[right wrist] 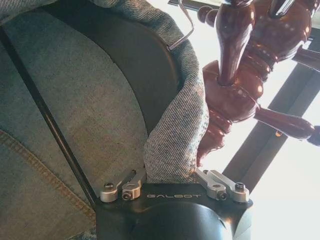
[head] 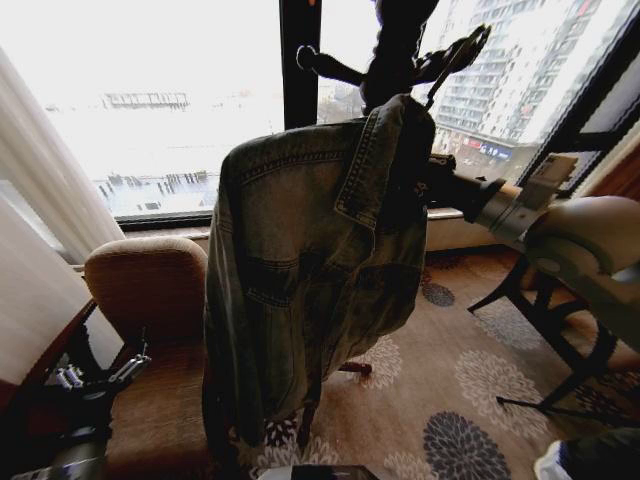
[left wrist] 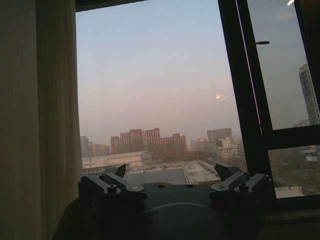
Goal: Pick up the clothes from the bed and hang them on the clothes hanger.
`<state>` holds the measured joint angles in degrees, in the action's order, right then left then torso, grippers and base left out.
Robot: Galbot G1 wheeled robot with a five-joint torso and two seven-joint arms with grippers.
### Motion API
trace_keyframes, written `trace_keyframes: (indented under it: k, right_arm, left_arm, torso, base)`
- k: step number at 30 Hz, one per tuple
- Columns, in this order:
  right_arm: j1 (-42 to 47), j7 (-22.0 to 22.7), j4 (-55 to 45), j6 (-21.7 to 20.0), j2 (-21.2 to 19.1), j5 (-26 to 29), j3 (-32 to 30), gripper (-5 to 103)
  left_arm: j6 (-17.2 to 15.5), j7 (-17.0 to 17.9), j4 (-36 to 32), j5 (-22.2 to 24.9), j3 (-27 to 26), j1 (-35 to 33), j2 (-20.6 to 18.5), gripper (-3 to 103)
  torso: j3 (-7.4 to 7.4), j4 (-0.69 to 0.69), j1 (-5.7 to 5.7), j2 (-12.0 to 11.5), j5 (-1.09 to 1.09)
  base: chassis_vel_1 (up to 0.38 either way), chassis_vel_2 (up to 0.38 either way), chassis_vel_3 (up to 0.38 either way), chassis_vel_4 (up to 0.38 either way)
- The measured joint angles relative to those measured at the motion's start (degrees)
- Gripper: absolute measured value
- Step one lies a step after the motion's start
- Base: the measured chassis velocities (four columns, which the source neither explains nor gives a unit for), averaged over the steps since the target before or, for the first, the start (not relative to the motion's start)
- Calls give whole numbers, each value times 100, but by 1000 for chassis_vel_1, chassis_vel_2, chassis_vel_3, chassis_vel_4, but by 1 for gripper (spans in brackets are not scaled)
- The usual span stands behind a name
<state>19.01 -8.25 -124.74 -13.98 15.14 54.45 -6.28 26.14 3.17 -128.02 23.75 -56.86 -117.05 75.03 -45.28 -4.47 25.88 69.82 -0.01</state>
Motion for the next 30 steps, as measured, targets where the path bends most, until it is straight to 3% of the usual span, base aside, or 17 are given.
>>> trace_keyframes:
  k: [10,17,24,30]
  right_arm:
    - [-165,146,-62,-108,-10,313,-7,20]
    - [-306,-109,-180,-29,-122,-74,19,20]
    - [-434,-109,-307,-146,-237,395,30,20]
    - [-493,151,-520,-338,-308,1157,-24,20]
  left_arm:
    - [0,0,0,0,0,0,0,100]
    - [0,0,0,0,0,0,0,100]
    - [0,0,0,0,0,0,0,100]
    - [0,0,0,0,0,0,0,100]
  torso:
    - [0,-1,0,1,2]
    - [0,-1,0,1,2]
    - [1,0,1,1,0]
    - [1,0,0,1,0]
  base:
    - [0,0,0,0]
    - [0,0,0,0]
    - [0,0,0,0]
    - [0,0,0,0]
